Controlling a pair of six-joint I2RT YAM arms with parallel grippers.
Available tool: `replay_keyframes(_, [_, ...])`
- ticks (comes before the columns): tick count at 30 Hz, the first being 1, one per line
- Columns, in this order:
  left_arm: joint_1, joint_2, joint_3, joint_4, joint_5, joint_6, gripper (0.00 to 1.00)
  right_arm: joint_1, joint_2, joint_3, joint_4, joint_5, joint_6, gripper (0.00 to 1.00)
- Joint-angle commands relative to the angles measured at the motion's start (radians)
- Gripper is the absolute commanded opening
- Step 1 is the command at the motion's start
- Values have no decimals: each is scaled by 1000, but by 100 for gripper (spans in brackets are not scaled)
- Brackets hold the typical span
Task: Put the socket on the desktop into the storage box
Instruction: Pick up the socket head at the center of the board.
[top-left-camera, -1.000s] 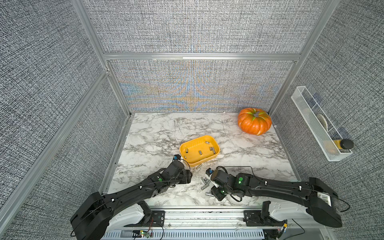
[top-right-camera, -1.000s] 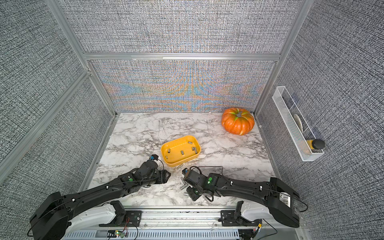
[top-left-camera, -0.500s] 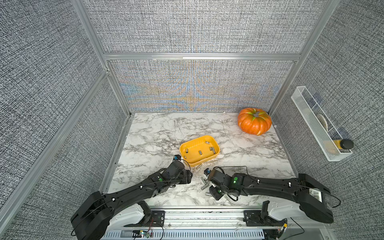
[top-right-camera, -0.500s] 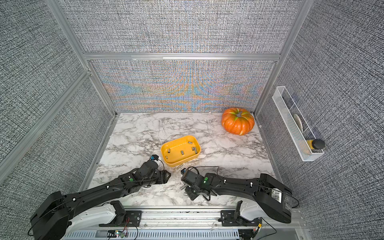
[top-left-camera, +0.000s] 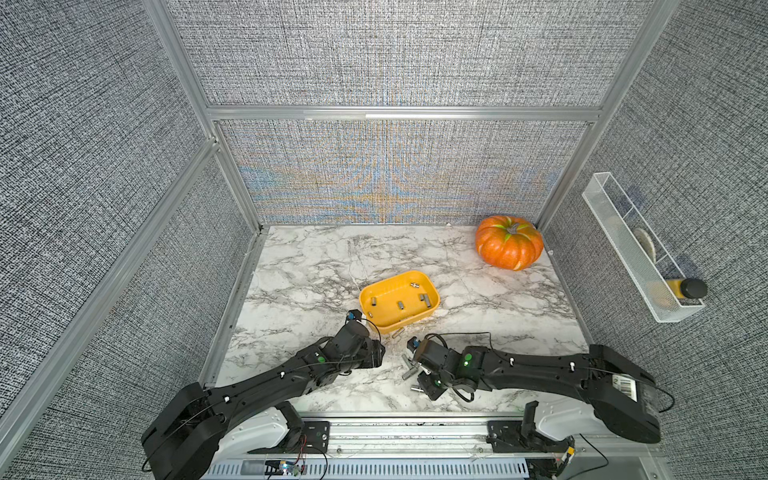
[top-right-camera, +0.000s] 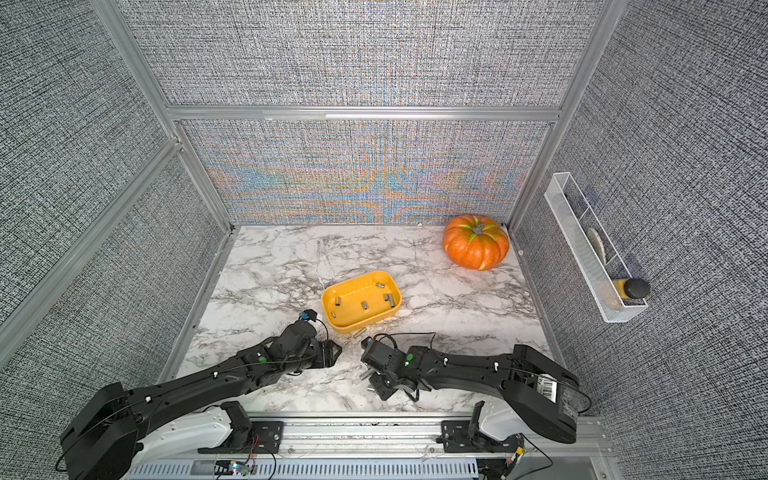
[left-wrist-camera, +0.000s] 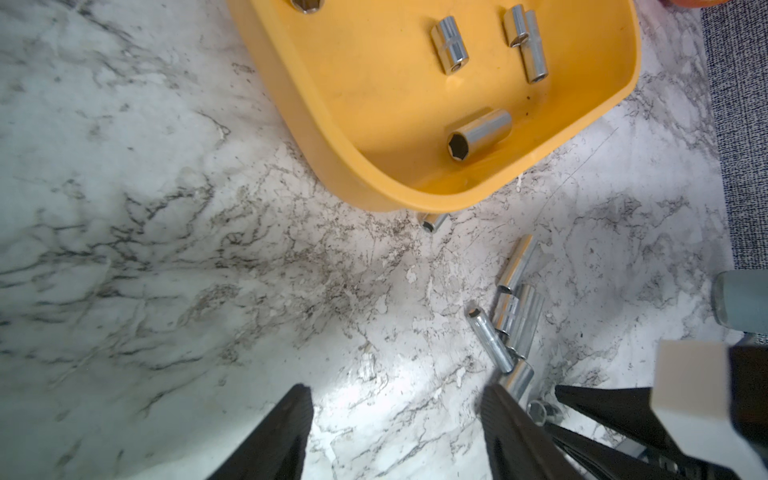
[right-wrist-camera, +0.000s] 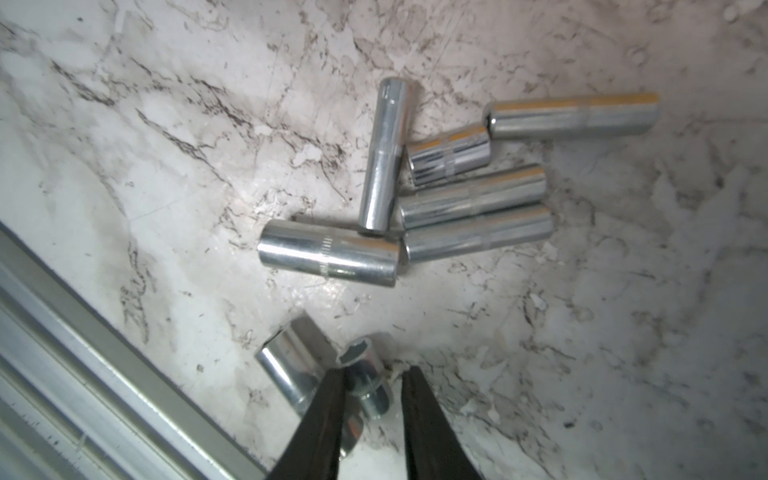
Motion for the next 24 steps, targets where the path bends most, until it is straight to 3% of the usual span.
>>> replay_keyframes(1, [-1,4,-2,26,2,-1,70,1,4,7,0,25,6,29])
replay_keyframes(18, [-4,12,3,25,-1,1,70,-9,44,-6,-18,63,51,22])
replay_keyframes(24, [-3,10,7,11,-25,-7,70,-26,29,13,-102,153,118,8])
